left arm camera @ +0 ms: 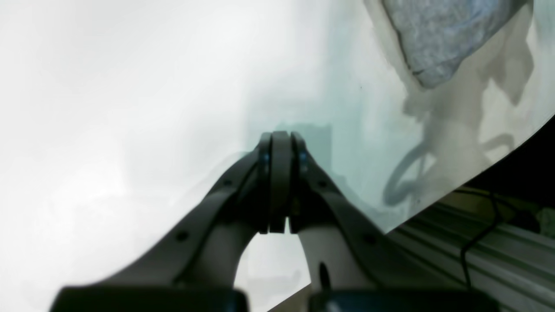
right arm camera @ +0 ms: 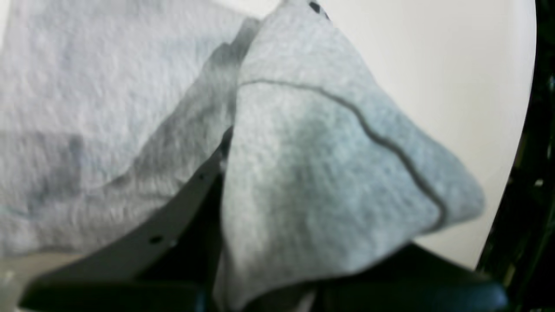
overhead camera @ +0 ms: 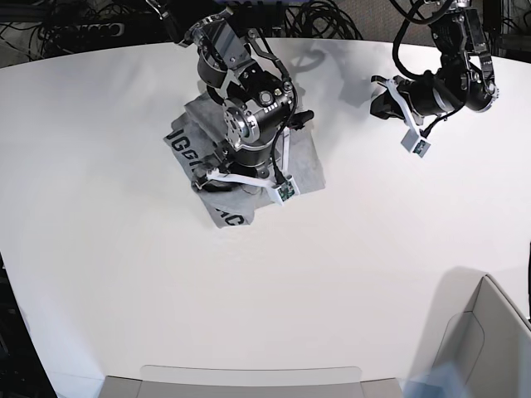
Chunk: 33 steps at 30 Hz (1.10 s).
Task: Fold the T-shirt properly
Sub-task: 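Fold the held end over the bundle with the right gripper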
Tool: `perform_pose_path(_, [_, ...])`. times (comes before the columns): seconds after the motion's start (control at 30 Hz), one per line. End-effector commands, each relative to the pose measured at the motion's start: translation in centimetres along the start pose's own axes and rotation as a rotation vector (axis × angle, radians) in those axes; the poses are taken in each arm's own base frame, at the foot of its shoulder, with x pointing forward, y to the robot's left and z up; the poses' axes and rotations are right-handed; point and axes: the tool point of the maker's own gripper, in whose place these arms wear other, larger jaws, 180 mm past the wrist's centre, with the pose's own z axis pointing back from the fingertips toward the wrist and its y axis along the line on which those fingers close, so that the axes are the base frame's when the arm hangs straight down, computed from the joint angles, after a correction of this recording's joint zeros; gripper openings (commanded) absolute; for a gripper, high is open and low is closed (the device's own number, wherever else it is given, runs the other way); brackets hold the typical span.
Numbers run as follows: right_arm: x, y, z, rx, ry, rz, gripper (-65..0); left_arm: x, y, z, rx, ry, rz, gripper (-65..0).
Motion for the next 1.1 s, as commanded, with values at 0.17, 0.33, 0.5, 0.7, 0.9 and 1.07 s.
perform_pose_path(0.17, [1.7, 0.4, -1.5, -0.026, 0.001, 0.058, -65.0, 0.8, 0.1, 0.5, 0.004, -0.027, -0.014, -65.0])
perform_pose_path(0.33, [2.0, 1.9, -1.0, -0.013, -0.016, 0.104, -49.4, 0.7, 0.2, 0.4, 0.003, -0.025, -0.01, -65.0])
perform_pose_path(0.5, [2.9, 3.5, 0.3, 0.002, -0.066, 0.153, -36.9, 0.1, 0.6, -0.1, -0.005, -0.006, 0.019, -65.0])
perform_pose_path(0.7, [4.0, 4.4, 1.6, -0.049, -0.125, 0.236, -36.7, -0.8, 1.0, -0.6, -0.014, 0.016, 0.051, -65.0])
perform_pose_path(0.9, [4.8, 6.7, 2.6, 0.027, -0.176, 0.264, -36.7, -1.2, 3.2, 0.7, 0.043, -0.014, 0.118, -65.0])
perform_pose_path(1.07, [7.2, 8.0, 5.0, 0.1, -0.319, 0.239, -36.7, -1.8, 5.8, 2.9, 0.12, -0.059, 0.188, -65.0])
